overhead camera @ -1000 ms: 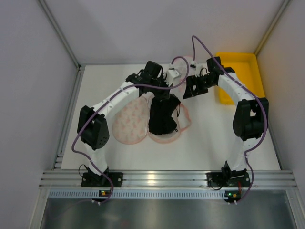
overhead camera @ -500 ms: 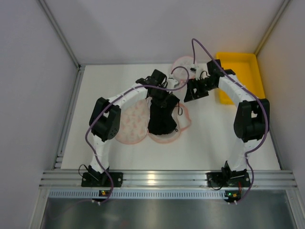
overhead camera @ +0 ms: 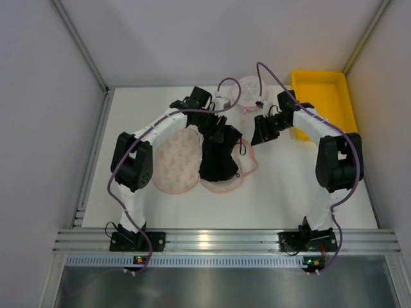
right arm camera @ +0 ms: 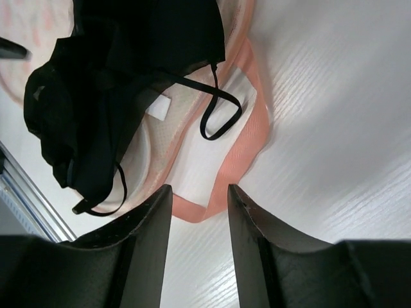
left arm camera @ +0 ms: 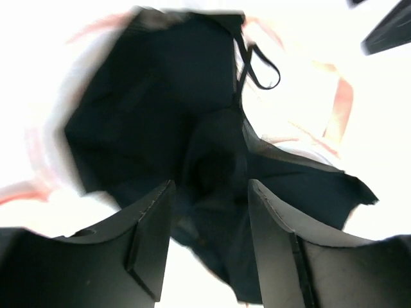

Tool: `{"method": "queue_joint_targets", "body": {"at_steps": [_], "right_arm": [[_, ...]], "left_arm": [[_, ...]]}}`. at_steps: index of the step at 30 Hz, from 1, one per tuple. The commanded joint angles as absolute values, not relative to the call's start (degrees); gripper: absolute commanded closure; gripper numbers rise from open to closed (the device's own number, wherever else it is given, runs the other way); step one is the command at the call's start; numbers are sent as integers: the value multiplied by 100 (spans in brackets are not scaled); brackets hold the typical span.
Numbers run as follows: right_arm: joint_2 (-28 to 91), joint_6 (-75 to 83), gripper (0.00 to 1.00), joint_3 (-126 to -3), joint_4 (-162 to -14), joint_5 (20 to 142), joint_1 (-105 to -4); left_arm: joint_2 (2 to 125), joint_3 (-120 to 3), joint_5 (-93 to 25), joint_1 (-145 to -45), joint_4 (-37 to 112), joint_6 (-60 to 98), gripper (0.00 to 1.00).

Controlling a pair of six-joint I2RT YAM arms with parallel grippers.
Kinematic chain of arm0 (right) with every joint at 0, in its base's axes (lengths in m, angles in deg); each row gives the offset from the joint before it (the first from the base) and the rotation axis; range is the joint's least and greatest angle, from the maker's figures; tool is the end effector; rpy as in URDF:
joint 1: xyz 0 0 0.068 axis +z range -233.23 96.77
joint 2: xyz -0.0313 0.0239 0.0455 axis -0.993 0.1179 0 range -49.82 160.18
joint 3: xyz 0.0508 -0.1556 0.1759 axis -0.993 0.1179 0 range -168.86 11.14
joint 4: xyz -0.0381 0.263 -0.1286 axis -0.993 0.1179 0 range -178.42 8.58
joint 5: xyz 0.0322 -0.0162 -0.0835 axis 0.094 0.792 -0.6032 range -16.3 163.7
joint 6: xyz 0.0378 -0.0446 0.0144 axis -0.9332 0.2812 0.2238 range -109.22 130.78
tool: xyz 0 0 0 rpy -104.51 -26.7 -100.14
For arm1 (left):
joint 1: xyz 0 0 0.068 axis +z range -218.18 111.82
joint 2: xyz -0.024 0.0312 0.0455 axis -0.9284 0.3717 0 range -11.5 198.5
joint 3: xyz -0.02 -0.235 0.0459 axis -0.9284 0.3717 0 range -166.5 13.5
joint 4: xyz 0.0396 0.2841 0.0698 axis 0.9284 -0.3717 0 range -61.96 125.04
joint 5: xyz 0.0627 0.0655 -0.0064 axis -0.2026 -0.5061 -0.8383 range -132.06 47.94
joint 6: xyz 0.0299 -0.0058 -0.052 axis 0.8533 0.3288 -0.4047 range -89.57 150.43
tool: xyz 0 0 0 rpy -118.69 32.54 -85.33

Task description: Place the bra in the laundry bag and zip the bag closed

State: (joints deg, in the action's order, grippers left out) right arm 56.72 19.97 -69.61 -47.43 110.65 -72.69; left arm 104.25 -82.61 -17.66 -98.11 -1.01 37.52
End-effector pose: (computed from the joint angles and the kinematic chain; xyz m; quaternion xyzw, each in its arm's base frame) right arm 0.3960 0.1010 0.1654 -0.2220 0.9044 0.3126 0.1872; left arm 0.3975 -0.2501 0.1883 0.3556 0.8658 -0.2550 0.2426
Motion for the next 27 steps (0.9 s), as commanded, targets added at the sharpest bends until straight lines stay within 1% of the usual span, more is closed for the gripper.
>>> {"method": "queue_joint_targets", "body": {"at_steps": [1, 3, 9, 13, 20, 27], "right_arm": [[5669, 2019, 60, -6893, -5379, 11150, -7146], [5845, 1932, 62, -6936, -5475, 11088, -7005], [6074, 1729, 64, -7007, -5713, 10886, -6750], [6189, 1650, 66, -6902, -5731, 10500, -6557], [6180, 1509, 64, -6559, -5897, 9920, -6319], [6338, 1447, 62, -6576, -5942, 9585, -6214]], "left_arm": [[9740, -8388, -1219, -9446, -3, 3439, 44], [9626, -8414, -1104, -9289, 6, 3395, 43], [9363, -8388, -1113, -9016, -3, 3359, 38], [9318, -8327, -1165, -8945, -3, 3342, 35], [9283, -8283, -1174, -8910, 6, 3359, 34], [9283, -8274, -1183, -8892, 6, 3377, 33]]}}
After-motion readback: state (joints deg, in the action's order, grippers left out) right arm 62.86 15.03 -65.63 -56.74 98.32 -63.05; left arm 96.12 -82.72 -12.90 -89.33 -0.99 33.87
